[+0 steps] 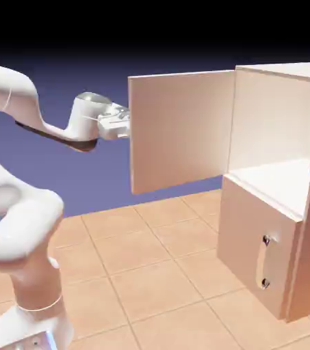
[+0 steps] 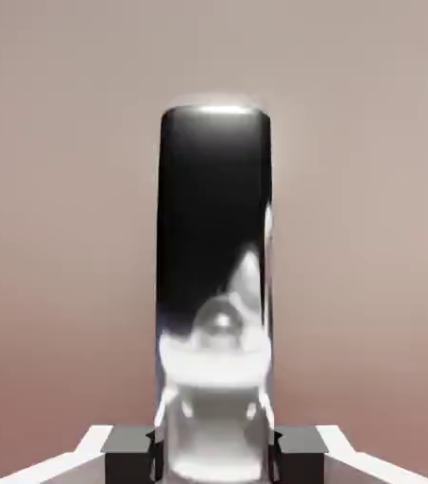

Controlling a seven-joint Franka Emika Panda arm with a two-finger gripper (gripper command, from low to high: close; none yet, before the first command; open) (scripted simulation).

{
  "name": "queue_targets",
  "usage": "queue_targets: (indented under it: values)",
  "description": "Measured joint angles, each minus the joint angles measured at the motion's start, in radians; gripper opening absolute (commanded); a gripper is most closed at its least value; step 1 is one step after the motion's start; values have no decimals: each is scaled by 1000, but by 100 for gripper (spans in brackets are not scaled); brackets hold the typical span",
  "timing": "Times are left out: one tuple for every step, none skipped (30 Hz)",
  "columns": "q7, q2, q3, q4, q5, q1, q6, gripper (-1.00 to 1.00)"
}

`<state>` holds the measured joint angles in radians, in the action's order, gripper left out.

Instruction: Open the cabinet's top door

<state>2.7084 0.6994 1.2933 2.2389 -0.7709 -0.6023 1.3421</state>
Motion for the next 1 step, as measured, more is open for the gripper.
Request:
queue_targets:
  values:
    - [-2,-2,32,-29,13,-36,-24,-100]
